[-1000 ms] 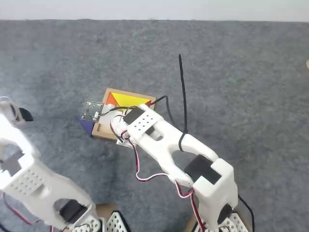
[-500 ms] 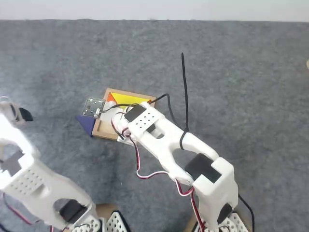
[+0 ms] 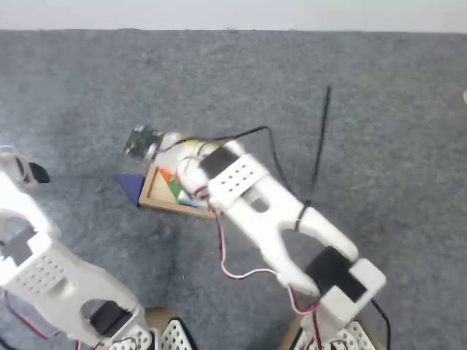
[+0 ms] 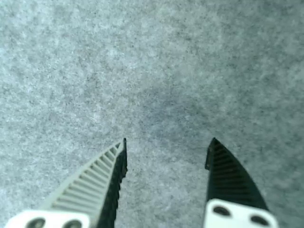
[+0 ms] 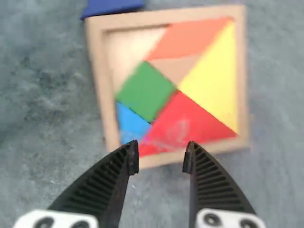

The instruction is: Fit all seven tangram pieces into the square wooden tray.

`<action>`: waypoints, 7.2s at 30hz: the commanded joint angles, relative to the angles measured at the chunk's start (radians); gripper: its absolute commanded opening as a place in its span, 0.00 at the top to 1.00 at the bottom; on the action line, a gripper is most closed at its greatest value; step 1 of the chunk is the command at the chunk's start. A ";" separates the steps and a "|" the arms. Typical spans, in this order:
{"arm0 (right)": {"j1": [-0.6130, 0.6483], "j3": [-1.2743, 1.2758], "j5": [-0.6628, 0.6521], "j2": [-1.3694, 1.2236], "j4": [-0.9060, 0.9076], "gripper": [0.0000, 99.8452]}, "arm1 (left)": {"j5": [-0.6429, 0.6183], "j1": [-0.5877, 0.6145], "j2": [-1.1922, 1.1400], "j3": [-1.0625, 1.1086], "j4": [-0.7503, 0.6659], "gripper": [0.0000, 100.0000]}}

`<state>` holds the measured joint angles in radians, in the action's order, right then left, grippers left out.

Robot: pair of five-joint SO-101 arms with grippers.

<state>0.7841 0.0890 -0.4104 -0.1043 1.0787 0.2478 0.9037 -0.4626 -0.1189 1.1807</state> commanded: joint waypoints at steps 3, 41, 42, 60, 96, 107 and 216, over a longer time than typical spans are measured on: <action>-0.193 0.068 0.170 0.303 0.074 0.92 | 0.063 -0.064 0.020 -0.194 0.218 0.74; -0.757 1.198 0.015 0.963 -0.340 0.99 | -0.288 -0.457 0.216 0.372 0.061 0.76; -0.754 1.198 0.015 0.963 -0.340 0.99 | -0.288 -0.460 0.184 0.352 0.075 0.74; -0.713 1.203 0.012 0.961 -0.338 0.99 | -0.287 -0.423 -0.034 0.170 0.092 0.72; -0.711 1.218 0.012 0.961 -0.367 0.99 | -0.126 -0.496 -0.029 -0.039 0.213 0.89; -0.711 1.218 0.012 0.964 -0.367 0.99 | -0.126 -0.440 -0.071 -0.231 0.252 0.73; -0.711 1.218 0.008 0.964 -0.367 0.99 | -0.895 -0.483 -0.574 -0.845 0.575 0.69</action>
<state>0.0644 1.3119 -0.3905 0.8301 0.7258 -0.6529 0.4219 -1.0579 -0.9429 1.7269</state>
